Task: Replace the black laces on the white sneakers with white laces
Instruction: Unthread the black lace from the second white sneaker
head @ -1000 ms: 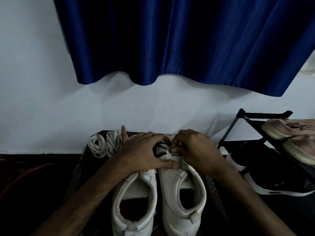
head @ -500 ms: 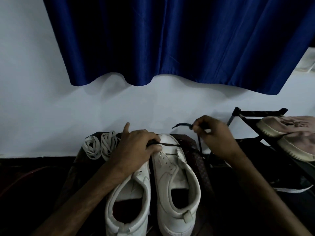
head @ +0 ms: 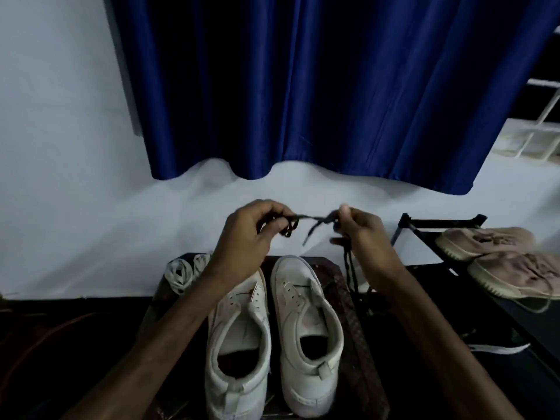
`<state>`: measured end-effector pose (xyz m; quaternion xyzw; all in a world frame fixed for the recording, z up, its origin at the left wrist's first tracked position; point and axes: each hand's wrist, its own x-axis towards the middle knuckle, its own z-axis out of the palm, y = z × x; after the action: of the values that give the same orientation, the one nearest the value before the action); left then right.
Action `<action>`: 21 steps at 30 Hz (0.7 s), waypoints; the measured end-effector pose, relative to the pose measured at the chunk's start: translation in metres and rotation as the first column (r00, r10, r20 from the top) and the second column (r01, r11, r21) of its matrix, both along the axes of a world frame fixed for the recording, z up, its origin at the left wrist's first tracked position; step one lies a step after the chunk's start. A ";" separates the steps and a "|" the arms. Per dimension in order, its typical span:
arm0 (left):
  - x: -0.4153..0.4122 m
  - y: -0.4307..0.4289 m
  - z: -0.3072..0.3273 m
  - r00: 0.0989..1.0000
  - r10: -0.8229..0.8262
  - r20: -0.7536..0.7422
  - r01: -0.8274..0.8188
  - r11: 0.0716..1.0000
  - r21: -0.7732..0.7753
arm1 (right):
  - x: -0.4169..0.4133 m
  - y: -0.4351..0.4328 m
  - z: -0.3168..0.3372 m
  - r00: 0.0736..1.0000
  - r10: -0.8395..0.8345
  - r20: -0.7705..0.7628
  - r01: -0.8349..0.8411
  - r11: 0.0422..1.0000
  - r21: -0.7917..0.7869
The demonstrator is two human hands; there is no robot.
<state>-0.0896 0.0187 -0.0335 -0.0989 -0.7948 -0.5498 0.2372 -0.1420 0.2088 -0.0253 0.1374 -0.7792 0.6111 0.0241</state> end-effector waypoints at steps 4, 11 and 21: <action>0.012 0.004 0.056 0.992 -0.067 -0.111 0.083 0.986 0.148 | 0.031 -0.048 0.067 0.989 0.113 0.094 -0.097 0.982 -0.164; 0.048 -0.010 0.124 0.950 0.030 -0.310 -0.008 0.997 0.073 | 0.081 -0.105 0.132 0.927 0.290 0.237 -0.100 0.801 -0.590; 0.111 -0.025 0.108 0.921 0.008 -0.390 -0.008 1.000 0.001 | 0.133 -0.144 0.138 0.975 0.162 0.149 -0.060 0.845 -0.531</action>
<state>0.0212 -0.0060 0.0747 -0.2031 -0.7323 -0.5178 0.3928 -0.0089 0.0652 0.1131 0.1124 -0.5728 0.8105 -0.0486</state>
